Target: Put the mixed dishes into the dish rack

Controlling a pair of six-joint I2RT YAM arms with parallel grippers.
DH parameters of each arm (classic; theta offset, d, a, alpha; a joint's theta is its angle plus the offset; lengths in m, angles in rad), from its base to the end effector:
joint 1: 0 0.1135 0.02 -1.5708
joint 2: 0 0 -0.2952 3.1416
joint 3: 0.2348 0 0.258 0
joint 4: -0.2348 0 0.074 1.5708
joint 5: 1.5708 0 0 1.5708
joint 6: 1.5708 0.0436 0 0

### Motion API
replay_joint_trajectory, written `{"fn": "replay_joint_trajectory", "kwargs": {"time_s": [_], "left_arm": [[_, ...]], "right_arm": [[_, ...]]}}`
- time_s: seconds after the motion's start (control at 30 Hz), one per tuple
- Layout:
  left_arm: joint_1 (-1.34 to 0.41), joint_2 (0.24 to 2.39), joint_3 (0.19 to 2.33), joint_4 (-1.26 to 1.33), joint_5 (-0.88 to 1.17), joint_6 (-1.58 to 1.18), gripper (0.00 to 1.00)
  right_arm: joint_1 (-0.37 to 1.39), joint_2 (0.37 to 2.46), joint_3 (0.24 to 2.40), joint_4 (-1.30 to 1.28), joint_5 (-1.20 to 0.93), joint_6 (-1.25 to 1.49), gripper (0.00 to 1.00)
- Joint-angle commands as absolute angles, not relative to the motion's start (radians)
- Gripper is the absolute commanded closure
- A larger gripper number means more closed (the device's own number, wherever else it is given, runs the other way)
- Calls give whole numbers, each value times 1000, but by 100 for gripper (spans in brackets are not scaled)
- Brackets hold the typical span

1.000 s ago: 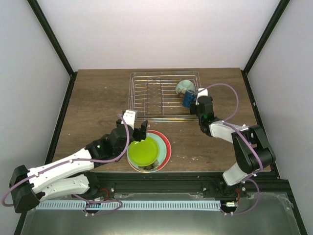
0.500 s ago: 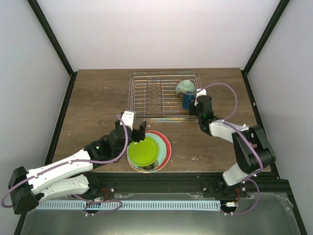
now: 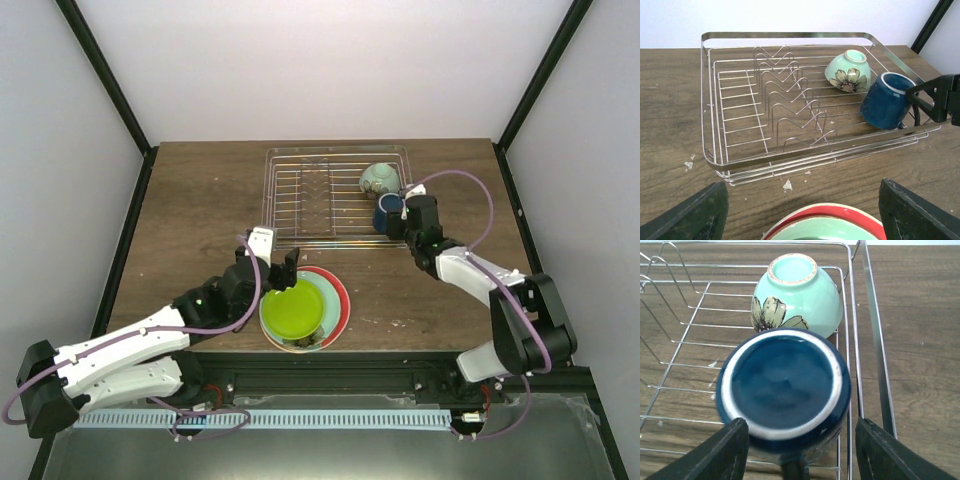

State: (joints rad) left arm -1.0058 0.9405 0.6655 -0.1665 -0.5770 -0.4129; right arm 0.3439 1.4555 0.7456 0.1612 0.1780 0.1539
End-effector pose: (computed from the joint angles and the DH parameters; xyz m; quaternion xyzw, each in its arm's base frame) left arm 0.1292 -0.1593 0.2944 0.0910 0.8190 -0.1518 0.5458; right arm 0.2994 0.0990 0.2277 -0.0391 0.8690 0.0449 0.4912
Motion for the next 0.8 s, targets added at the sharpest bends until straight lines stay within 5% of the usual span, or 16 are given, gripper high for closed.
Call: {"fn": "replay_joint_trajectory", "kwargs": {"time_s": [0.0, 0.3, 0.77], "left_arm": [[-1000, 938, 658, -151, -564, -420, 16], [-995, 978, 671, -263, -576, -510, 15], [-897, 940, 530, -419, -357, -693, 15]], "right_arm": [[355, 1387, 791, 78, 169, 188, 37], [355, 1293, 832, -26, 216, 196, 23], [369, 1144, 837, -281, 53, 286, 30]]}}
